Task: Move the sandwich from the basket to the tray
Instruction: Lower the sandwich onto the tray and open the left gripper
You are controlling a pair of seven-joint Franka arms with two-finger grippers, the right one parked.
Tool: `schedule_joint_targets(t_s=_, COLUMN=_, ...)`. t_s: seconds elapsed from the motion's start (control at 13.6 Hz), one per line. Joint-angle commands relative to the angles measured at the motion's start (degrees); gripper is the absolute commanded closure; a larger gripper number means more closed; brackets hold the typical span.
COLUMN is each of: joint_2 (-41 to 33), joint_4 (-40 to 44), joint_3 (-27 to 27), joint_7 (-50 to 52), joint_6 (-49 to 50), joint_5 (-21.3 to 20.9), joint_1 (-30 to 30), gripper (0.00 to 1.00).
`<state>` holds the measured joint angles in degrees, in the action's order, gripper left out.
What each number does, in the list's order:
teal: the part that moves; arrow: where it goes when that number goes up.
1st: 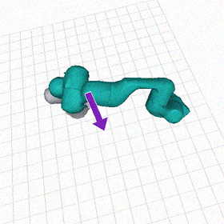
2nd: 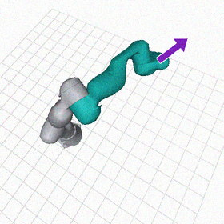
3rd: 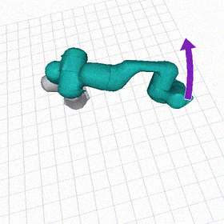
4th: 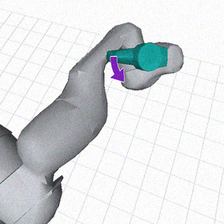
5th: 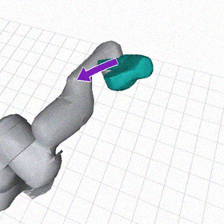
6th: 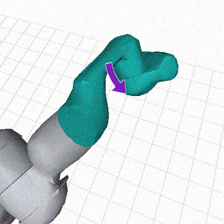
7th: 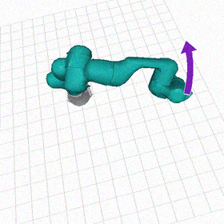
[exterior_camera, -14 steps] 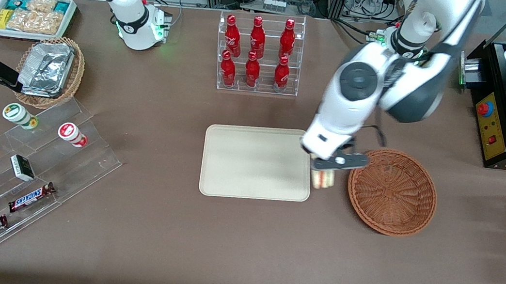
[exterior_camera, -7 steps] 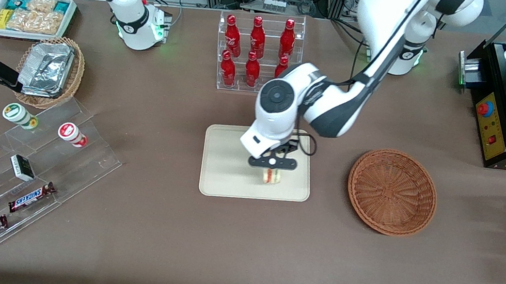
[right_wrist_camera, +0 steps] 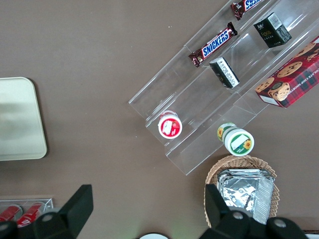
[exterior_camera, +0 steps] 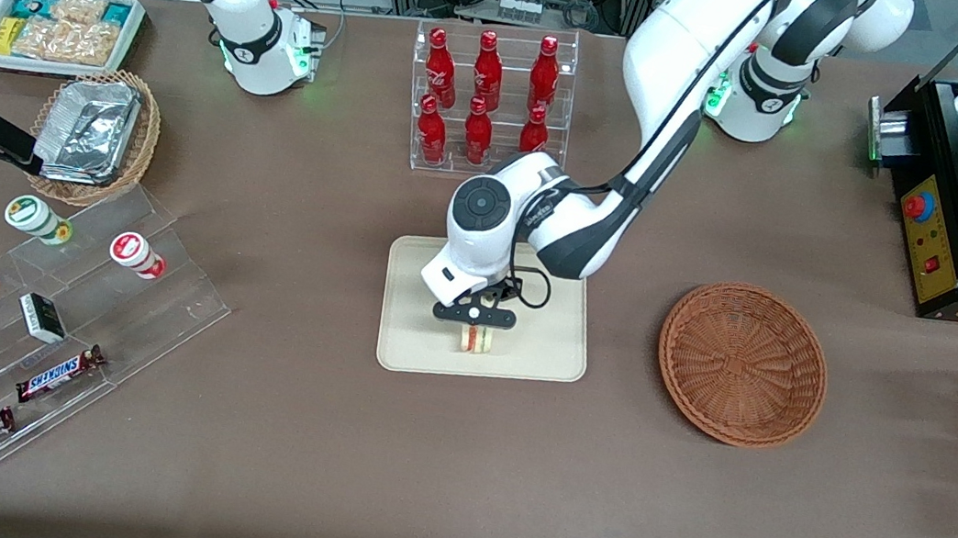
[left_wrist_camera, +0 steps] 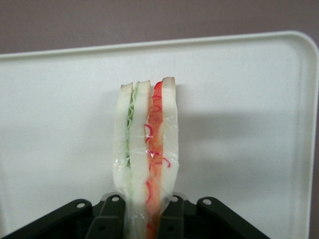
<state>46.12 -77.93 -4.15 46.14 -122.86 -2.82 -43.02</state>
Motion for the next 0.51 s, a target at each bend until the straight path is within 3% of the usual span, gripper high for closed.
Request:
schedule_joint_targets(t_s=0.0, joint_2=1.86, joint_4=1.73, joint_3=0.90, joint_7=1.49, joint_6=0.08, joint_5=-0.79, joint_1=-1.72, gripper=0.99)
schedule_joint_targets(t_s=0.15, joint_2=1.96, joint_4=1.72, joint_3=0.90, joint_7=1.49, joint_6=0.17, joint_5=-0.87, joint_1=-1.72, gripper=0.01)
schedule_joint_targets(t_s=0.44, joint_2=-1.81, joint_4=1.72, joint_3=1.08, joint_7=1.49, joint_6=3.58, joint_5=-0.70, joint_1=-1.54, gripper=0.00)
